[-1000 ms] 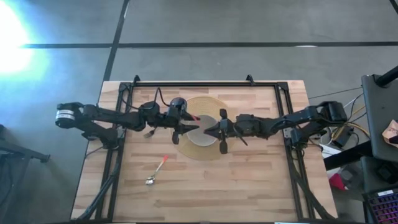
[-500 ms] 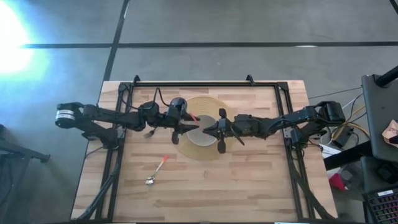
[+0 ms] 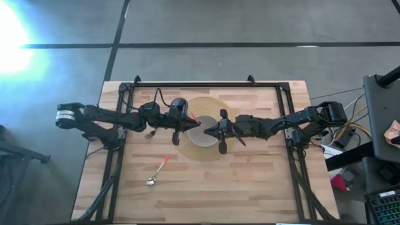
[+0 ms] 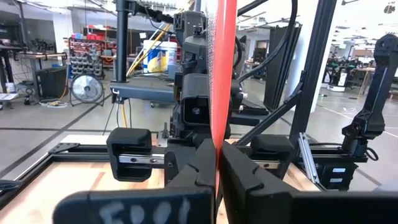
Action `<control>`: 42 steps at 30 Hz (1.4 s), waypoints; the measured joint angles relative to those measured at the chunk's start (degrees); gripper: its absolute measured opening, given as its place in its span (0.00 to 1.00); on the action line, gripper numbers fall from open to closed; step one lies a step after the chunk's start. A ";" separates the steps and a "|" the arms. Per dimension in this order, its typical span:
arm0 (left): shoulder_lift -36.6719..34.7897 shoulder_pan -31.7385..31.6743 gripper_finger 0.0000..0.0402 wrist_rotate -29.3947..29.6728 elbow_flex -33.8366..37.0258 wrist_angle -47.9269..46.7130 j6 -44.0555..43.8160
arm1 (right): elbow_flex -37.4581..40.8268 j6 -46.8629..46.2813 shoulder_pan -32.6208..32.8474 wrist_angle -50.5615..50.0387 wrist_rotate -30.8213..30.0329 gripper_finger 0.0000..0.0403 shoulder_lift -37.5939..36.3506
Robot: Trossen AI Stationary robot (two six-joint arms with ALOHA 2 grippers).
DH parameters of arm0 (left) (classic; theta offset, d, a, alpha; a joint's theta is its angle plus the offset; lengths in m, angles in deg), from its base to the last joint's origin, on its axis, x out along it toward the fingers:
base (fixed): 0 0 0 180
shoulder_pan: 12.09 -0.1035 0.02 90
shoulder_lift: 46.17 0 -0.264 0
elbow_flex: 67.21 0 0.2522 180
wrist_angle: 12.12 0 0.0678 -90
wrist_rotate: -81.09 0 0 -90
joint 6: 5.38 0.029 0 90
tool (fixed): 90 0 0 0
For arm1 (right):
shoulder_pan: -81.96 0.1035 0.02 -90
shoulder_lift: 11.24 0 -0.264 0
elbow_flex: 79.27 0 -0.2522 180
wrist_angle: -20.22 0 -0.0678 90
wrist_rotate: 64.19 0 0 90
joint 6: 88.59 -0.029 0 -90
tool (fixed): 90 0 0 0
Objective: Pick & Place Utensil
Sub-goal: Put the orange straw into the blue cup on the brown mat
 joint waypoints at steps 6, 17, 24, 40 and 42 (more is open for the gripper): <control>0.00 0.00 0.01 0.04 0.00 -0.04 0.00 | 0.02 -0.50 0.02 -0.06 0.00 0.03 0.00; 0.00 0.00 0.00 0.11 -0.11 0.01 0.00 | 0.07 -3.84 -0.17 -3.33 0.03 0.20 -0.09; 0.00 -0.27 0.00 2.04 -0.09 -1.04 0.45 | 0.05 -3.20 -0.19 -8.78 0.15 0.37 -1.75; -5.84 -5.50 0.00 4.63 -0.44 -5.53 -4.41 | 0.15 -1.46 -0.22 -27.11 0.11 0.42 -15.30; -7.40 -6.32 0.00 6.17 -0.44 -7.60 -4.35 | 0.44 -1.38 -0.22 -28.43 0.11 0.42 -16.65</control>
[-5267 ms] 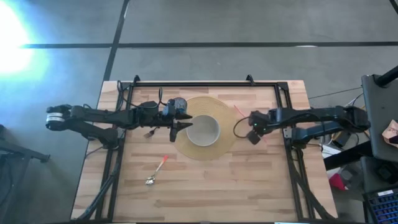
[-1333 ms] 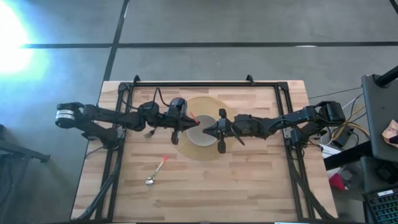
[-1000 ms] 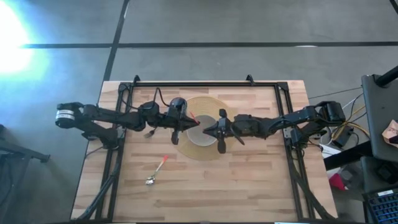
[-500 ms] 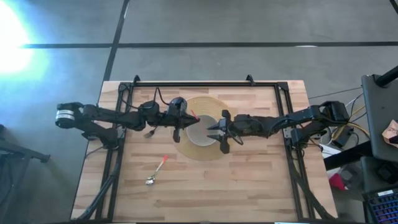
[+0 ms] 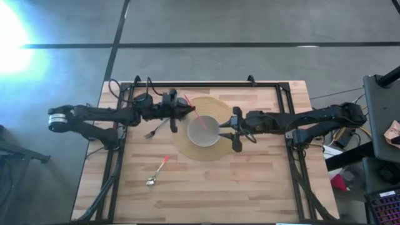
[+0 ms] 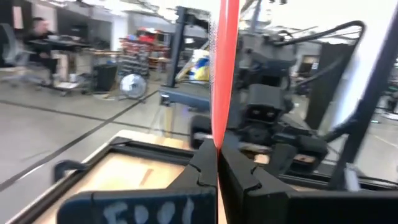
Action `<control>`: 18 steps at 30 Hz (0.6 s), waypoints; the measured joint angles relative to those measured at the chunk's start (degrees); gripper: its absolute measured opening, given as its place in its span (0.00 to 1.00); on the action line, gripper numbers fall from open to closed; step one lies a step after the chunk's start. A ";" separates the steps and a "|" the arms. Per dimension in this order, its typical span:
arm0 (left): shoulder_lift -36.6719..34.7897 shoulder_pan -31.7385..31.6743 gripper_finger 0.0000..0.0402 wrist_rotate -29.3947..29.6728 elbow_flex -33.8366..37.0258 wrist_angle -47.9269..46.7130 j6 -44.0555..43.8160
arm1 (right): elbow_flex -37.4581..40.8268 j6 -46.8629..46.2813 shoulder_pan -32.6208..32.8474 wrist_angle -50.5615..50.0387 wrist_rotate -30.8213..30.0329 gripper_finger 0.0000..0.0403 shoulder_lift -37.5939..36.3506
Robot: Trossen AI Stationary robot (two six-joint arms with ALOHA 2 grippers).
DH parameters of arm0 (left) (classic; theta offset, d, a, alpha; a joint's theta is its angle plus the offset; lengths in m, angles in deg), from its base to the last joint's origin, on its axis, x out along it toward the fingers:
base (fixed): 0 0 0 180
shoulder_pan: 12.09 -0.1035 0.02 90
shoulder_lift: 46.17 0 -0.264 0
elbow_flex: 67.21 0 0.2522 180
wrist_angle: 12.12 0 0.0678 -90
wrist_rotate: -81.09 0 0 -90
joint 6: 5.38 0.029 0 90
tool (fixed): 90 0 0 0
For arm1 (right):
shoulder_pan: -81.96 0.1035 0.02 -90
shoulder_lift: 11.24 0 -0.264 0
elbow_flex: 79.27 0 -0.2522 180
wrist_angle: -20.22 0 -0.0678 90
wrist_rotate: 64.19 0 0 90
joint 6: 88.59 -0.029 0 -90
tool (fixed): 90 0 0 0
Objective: Pick & Place Utensil
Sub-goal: Put the orange straw into the blue cup on the brown mat
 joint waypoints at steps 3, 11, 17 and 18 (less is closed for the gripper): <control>-2.59 -1.03 0.00 3.75 -0.18 -4.67 0.57 | 0.53 0.00 0.00 -0.57 -0.05 0.40 -1.63; -8.43 -1.85 0.00 15.09 -0.31 -12.99 4.03 | 1.49 -0.30 0.00 -3.13 -0.09 0.37 -4.11; -12.20 -2.81 0.00 17.37 -0.31 -15.06 5.01 | 1.82 -0.33 0.00 -3.37 -0.09 0.34 -3.83; -12.68 -2.95 0.00 17.79 -0.31 -15.31 5.21 | 1.84 -0.33 0.00 -3.43 -0.07 0.34 -3.71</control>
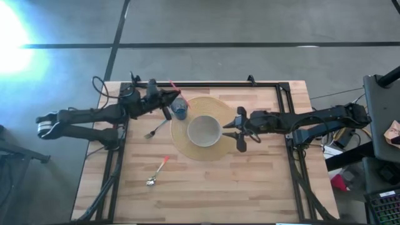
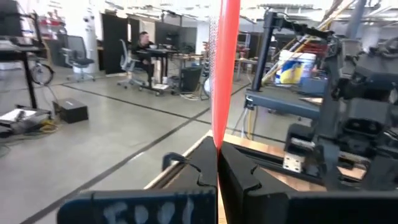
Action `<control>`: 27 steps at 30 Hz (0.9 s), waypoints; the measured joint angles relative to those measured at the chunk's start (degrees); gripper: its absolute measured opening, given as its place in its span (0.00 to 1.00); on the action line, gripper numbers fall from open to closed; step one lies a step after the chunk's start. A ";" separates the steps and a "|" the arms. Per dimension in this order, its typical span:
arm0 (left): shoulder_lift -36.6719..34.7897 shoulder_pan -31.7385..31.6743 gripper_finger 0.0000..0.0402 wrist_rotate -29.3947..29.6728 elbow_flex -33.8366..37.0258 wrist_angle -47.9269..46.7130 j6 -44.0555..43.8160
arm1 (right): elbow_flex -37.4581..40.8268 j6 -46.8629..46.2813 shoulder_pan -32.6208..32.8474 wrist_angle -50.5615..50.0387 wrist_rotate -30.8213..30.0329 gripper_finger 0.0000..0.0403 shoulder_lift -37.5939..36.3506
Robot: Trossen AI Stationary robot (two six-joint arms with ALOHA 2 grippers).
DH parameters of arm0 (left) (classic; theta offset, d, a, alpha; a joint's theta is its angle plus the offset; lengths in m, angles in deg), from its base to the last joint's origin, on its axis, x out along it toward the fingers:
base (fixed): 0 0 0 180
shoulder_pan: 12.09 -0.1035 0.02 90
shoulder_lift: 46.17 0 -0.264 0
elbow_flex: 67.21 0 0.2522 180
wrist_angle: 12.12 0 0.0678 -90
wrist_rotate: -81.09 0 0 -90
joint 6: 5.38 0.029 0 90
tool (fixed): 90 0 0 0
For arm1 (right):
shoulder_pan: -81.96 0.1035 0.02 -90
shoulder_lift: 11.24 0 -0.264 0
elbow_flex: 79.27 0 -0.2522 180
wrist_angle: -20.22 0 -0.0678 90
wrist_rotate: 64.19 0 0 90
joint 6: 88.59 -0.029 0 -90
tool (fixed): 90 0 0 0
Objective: Pick & Place Utensil
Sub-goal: Put the orange straw into the blue cup on the brown mat
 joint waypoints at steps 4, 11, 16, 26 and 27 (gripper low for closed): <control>-1.87 -0.41 0.00 5.52 0.00 -3.04 1.13 | 0.10 0.00 0.00 -0.16 0.00 0.33 0.01; -2.45 -0.47 0.00 15.60 0.32 -8.61 0.99 | 0.21 0.00 0.00 -0.18 0.00 0.32 -0.05; -1.71 -0.45 0.00 15.69 0.66 -9.04 -0.31 | 0.21 -0.24 0.00 -0.18 0.00 0.33 -0.01; 0.88 -0.45 0.00 15.69 0.72 -11.13 -2.09 | 0.21 -0.42 0.00 -0.18 0.02 0.31 -0.01; 1.26 -0.45 0.00 15.69 0.72 -11.16 -2.13 | 0.21 -0.43 0.00 -0.18 0.01 0.30 -0.01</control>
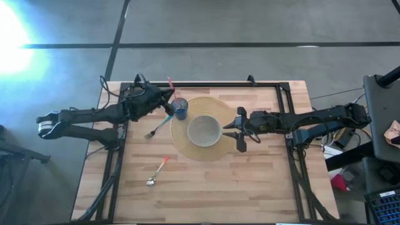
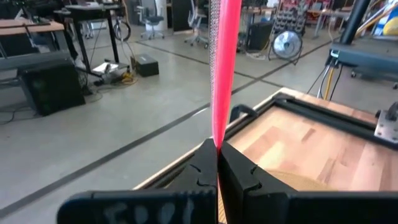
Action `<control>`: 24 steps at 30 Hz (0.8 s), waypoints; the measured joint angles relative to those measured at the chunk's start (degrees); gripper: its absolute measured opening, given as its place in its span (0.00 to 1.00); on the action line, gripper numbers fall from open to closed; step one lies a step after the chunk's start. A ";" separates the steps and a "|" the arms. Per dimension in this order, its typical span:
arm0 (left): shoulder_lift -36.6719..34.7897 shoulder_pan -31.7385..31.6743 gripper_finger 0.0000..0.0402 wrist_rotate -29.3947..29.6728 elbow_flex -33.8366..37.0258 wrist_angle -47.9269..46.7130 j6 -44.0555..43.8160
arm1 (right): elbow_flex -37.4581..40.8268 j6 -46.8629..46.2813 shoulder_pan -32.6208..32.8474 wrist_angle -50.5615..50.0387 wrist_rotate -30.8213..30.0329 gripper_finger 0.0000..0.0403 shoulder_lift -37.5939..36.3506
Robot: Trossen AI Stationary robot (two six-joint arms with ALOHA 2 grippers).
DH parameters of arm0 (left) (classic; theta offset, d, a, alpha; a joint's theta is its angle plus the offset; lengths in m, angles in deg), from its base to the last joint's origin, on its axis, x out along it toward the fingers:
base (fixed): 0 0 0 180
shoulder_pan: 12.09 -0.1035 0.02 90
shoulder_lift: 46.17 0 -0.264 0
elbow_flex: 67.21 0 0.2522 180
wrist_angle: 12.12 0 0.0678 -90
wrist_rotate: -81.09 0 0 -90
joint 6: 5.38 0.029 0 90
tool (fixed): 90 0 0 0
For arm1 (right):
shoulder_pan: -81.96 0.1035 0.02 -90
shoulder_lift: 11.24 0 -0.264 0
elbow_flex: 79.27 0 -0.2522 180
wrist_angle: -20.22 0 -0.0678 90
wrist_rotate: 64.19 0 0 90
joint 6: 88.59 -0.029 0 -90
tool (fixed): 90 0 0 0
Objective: Pick & Place Utensil
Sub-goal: Put the orange straw into the blue cup on the brown mat
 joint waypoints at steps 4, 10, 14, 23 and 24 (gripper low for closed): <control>1.90 0.00 0.00 0.15 0.00 0.02 -0.91 | 0.00 0.01 0.02 -0.01 0.01 0.29 0.00; 5.16 -0.02 0.00 2.64 0.02 0.08 -2.78 | 0.08 0.01 0.02 -0.01 0.02 0.27 0.00; 6.78 -0.29 0.00 3.90 0.02 0.16 -3.89 | 0.11 0.01 0.02 0.00 0.03 0.26 0.02; 9.10 -1.80 0.00 4.55 0.04 0.62 -10.69 | 0.11 0.01 0.02 -0.02 0.03 0.28 0.02; 9.28 -1.93 0.00 4.55 0.04 0.61 -11.27 | 0.11 0.03 0.02 -0.02 0.03 0.28 0.02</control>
